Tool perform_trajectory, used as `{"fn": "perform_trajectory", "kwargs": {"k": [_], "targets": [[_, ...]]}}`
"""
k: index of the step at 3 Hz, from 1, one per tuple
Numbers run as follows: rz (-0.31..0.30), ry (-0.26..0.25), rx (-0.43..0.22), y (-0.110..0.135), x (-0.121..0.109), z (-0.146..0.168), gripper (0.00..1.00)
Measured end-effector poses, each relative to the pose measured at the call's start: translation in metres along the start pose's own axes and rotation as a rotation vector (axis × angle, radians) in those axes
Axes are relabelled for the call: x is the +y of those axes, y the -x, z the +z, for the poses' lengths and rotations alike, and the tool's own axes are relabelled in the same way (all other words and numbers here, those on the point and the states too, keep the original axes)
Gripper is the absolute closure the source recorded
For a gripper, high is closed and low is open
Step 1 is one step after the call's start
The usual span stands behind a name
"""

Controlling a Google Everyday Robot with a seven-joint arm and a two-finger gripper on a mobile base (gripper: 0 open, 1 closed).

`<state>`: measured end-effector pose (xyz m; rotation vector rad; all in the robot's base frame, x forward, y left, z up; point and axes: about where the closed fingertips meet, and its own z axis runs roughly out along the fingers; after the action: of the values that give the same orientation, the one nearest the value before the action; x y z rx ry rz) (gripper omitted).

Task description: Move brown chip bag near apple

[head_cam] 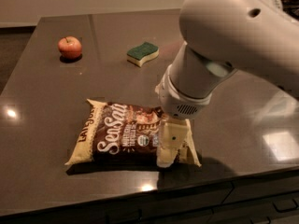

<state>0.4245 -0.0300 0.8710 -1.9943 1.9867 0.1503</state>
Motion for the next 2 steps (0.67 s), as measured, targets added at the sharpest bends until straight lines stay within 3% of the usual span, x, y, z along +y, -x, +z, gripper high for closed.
{"fn": "perform_trajectory", "kwargs": {"k": [1, 2], "targets": [[-0.033, 0.043, 0.021, 0.0140, 0.0127, 0.0170, 0.00], [-0.050, 0.054, 0.040, 0.0237, 0.0170, 0.0251, 0.17]]}}
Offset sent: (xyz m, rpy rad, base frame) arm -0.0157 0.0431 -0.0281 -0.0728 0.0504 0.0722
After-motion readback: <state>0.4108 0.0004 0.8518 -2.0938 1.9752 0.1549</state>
